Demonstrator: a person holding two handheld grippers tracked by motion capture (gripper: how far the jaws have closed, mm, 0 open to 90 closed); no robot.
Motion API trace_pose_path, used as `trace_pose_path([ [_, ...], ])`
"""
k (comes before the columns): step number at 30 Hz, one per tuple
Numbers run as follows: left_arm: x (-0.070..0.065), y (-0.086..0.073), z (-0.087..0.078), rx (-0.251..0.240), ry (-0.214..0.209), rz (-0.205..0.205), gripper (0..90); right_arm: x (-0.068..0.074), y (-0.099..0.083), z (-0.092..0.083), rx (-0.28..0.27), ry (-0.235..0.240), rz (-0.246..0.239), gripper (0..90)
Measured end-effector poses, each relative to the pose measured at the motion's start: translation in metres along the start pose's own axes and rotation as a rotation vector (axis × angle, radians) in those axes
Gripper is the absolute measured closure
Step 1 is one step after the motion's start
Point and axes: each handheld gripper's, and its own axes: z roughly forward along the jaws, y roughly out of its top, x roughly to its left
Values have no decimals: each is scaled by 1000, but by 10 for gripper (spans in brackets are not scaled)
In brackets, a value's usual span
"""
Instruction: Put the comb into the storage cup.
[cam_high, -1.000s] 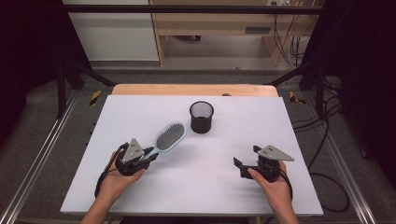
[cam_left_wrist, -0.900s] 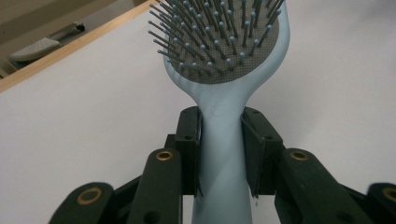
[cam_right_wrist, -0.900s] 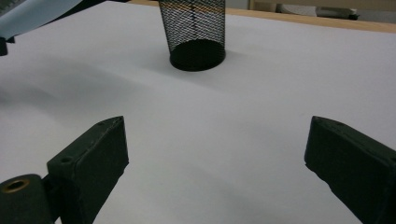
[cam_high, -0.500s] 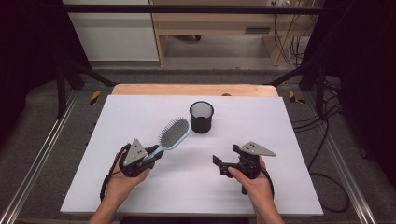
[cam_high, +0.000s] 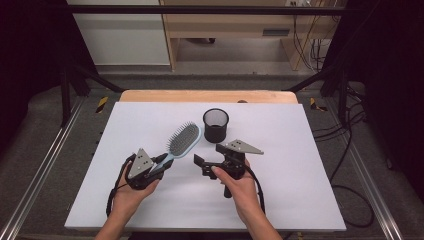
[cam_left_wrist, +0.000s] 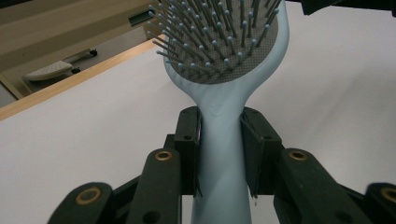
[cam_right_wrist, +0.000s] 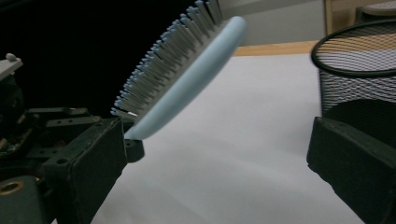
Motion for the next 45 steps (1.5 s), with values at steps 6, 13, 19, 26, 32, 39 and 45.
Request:
trace_pose_path([
  [6,-4,1,1,-13,0,14,697,10,1,13,9,34,12,51],
  [13,-9,2,2,-27,-7,24,697,20,6,26,14,69,42,46],
  [19,-13,3,1,-35,-10,43,697,26,14,34,0,77,60,53],
  [26,-14,4,1,-40,-9,50,697,27,20,41,11,64,77,71],
  [32,-16,4,1,-41,-4,54,697,23,22,47,13,68,133,97],
  [39,-16,4,2,-40,3,61,697,20,24,51,20,76,176,132],
  [45,-16,3,2,-41,5,59,697,19,24,52,23,81,202,182],
])
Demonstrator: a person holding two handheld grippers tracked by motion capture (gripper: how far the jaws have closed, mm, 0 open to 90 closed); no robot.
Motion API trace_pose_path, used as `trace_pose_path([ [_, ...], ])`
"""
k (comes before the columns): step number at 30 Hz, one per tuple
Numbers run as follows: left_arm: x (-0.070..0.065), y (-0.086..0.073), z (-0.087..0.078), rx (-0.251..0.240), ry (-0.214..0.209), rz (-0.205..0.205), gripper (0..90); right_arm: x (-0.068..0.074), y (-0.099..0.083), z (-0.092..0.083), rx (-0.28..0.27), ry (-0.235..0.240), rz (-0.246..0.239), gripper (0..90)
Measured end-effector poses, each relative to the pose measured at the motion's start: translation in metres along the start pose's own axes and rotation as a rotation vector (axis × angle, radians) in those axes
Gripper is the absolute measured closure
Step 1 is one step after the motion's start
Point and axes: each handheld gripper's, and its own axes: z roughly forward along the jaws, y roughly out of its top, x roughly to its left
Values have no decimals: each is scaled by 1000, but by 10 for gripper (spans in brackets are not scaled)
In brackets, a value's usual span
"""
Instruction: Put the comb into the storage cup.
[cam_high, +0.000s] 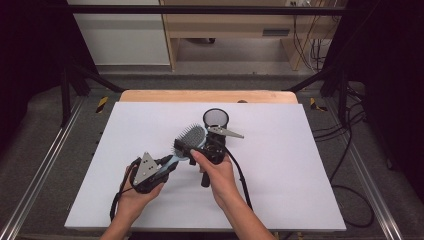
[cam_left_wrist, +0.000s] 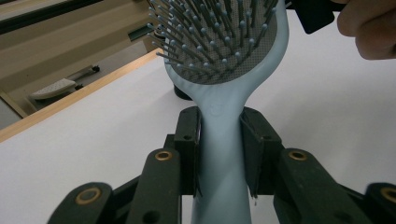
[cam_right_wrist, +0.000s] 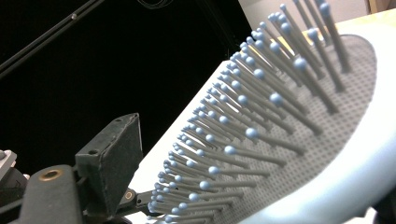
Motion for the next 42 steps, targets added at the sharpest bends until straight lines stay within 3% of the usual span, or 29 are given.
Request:
trace_pose_path([
  [6,2,-1,0,-12,2,-14,697,-2,0,-1,-9,-2,10,312],
  [20,2,-3,2,-9,17,-20,697,1,0,-4,-48,28,7,449],
  [42,5,-5,4,-12,14,-58,695,16,3,-4,-52,30,-109,543],
])
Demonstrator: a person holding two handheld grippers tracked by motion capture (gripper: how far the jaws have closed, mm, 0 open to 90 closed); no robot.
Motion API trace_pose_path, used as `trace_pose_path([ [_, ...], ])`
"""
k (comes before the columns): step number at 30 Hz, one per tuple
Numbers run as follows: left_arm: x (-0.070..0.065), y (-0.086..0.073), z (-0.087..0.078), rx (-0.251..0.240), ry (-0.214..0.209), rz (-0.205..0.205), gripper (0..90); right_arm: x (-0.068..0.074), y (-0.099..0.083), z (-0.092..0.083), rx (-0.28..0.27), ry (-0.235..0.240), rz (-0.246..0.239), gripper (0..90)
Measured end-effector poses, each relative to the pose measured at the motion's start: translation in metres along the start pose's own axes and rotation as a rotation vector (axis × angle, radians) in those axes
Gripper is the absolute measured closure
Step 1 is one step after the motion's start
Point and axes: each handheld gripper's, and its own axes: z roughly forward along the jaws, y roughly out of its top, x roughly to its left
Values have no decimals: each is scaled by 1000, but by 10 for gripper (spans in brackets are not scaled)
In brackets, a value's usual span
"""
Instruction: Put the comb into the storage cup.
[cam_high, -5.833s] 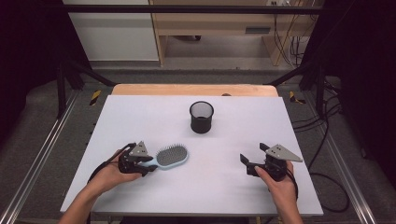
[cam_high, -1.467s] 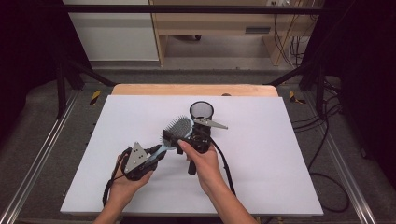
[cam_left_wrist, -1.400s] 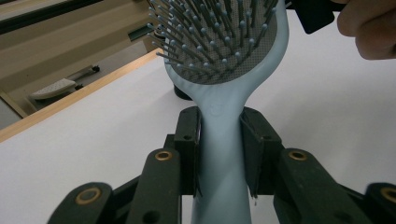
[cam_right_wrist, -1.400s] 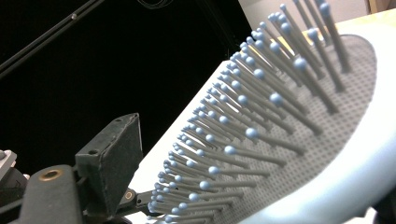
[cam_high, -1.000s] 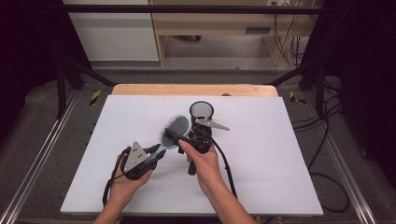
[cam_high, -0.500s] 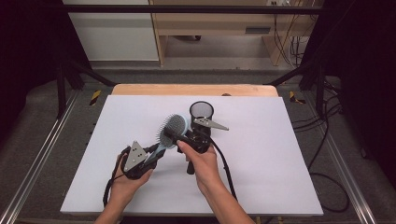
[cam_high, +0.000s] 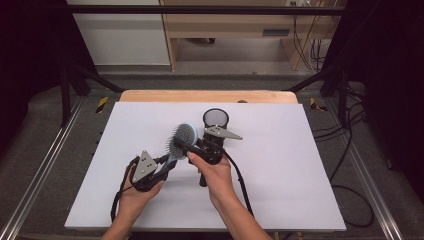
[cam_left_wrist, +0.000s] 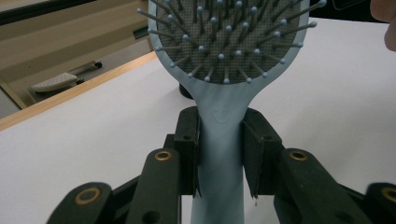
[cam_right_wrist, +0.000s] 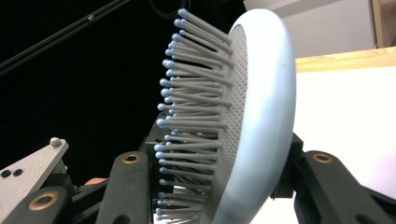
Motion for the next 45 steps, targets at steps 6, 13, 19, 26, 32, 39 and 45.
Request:
trace_pose_path([
  [6,1,-1,0,1,0,-12,694,4,0,1,4,-4,-21,554],
  [13,1,-2,1,4,-4,-20,691,3,0,1,11,3,-27,565],
  [19,1,-2,2,9,-6,-36,688,3,-1,1,11,-3,-20,566],
  [26,1,-4,3,0,-14,-50,677,0,-2,1,8,-3,3,566],
  [32,0,-5,4,-12,-18,-69,505,-10,0,-1,-5,-26,20,565],
  [39,9,-8,-2,-60,-6,-128,261,-31,10,-9,-32,-76,48,562],
  [45,22,-14,-7,-79,31,-183,146,-45,17,-18,-52,-105,69,558],
])
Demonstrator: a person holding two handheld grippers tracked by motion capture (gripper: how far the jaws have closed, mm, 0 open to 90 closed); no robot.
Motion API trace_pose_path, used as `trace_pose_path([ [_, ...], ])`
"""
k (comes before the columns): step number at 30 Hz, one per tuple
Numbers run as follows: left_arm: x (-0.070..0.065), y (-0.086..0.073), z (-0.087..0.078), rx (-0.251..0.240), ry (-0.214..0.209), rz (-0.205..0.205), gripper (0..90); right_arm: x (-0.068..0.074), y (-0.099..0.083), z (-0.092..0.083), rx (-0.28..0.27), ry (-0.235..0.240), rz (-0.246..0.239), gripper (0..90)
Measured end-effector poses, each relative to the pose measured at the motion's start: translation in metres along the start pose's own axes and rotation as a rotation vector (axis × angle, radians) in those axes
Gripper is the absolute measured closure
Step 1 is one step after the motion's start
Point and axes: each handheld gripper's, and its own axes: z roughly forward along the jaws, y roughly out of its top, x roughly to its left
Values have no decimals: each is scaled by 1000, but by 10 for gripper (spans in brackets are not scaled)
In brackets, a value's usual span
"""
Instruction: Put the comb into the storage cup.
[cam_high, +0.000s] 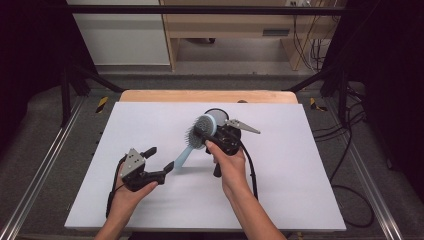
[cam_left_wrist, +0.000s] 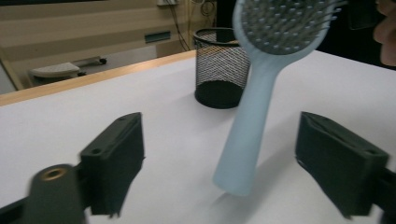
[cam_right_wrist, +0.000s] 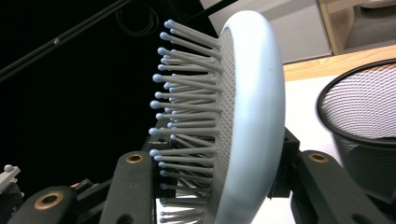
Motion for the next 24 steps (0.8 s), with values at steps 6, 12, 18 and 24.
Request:
trace_pose_path([
  [6,8,-3,-1,-9,4,-30,65,-11,9,-2,-20,-20,19,556],
  [12,11,-7,-1,-13,-3,-54,56,-17,19,-4,-34,-39,7,555],
  [18,16,-8,-3,-36,23,-70,30,-15,32,-7,-53,-41,-12,553],
  [24,16,-9,-3,-48,42,-73,10,-13,43,-5,-59,-48,-10,551],
])
